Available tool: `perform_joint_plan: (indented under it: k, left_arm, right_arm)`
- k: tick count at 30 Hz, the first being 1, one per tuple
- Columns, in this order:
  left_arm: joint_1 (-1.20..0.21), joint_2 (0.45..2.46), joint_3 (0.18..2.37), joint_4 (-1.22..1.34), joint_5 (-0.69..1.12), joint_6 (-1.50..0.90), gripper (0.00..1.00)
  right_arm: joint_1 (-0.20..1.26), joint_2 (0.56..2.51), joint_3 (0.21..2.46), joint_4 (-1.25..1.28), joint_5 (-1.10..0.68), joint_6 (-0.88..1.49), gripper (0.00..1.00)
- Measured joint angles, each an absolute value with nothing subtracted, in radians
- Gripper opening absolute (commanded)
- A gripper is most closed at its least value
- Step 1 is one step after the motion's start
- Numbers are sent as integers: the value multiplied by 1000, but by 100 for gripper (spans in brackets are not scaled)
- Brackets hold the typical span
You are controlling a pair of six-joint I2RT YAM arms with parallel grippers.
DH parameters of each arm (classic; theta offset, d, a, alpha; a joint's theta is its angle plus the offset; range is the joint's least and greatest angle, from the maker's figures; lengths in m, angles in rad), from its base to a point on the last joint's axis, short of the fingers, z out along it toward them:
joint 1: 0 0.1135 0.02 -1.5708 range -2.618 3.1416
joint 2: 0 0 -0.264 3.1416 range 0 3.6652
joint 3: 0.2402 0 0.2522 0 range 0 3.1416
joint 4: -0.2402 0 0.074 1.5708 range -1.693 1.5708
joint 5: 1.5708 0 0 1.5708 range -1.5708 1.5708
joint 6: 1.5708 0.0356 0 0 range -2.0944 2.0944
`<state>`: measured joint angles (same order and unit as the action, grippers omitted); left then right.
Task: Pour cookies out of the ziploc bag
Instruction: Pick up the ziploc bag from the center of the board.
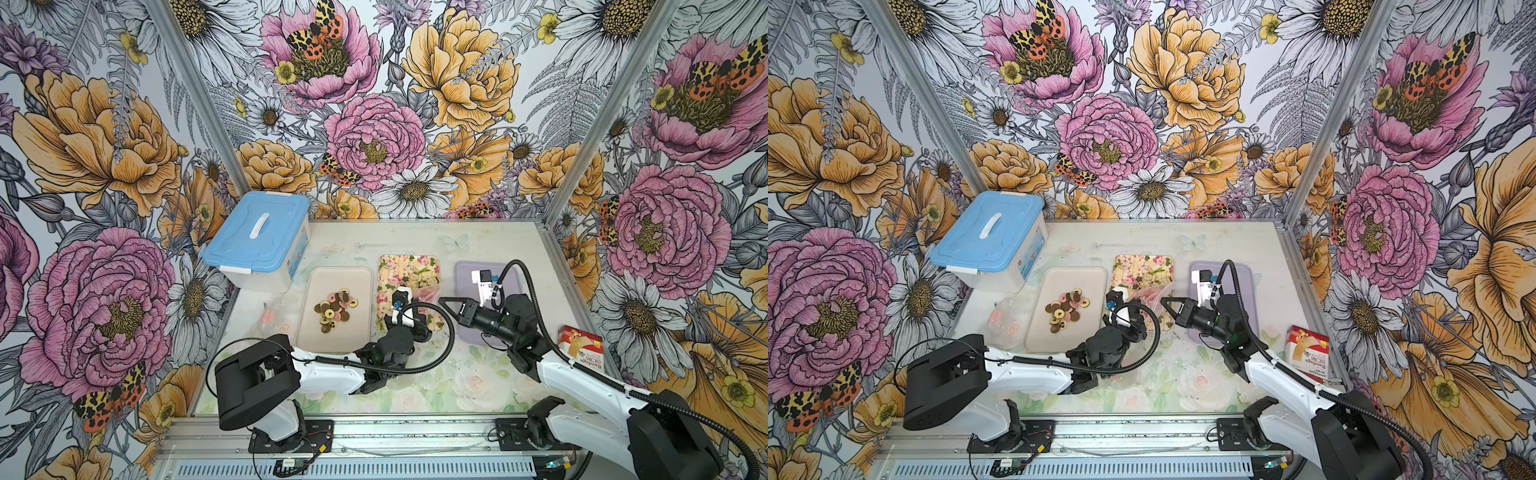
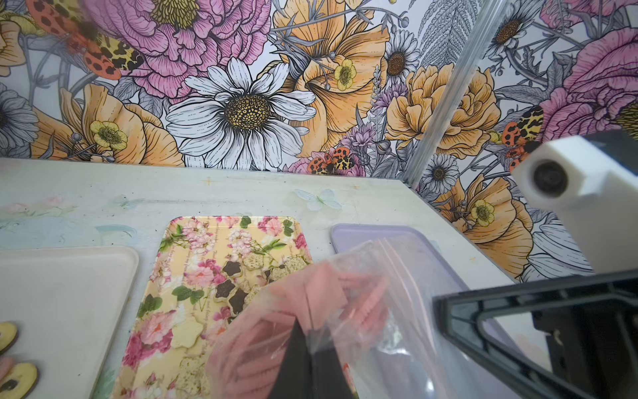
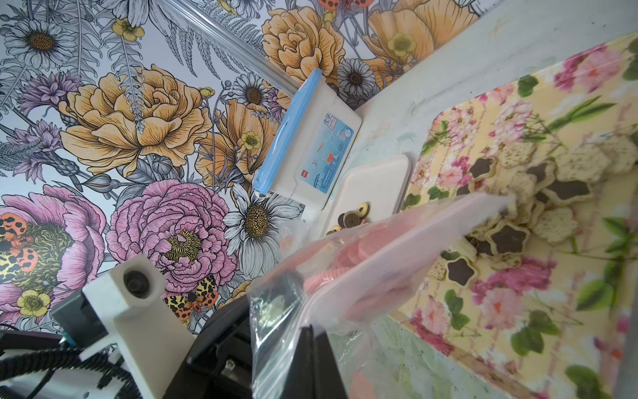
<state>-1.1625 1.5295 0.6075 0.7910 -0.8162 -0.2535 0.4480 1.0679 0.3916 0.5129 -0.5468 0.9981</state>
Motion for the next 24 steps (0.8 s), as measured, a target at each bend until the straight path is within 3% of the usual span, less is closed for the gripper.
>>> perform_joint_plan:
  k: [4,9,16,24]
  left_arm:
    - [-1175,1509,584,766,-820,-251,28]
    - [-1207,1322,538,563,-810,-291,42]
    - [-1205,949,503,217,-772,-381,48]
    - [-1097,826,502,-16,-566,-339,50]
  right_arm:
    - [437,1068,411,463,-547,974,0]
    - [431,1066,464,331,-547,925,0]
    - [434,1066,640,12,-556,765,0]
    - [519,1035,765,-328,-575,559,0]
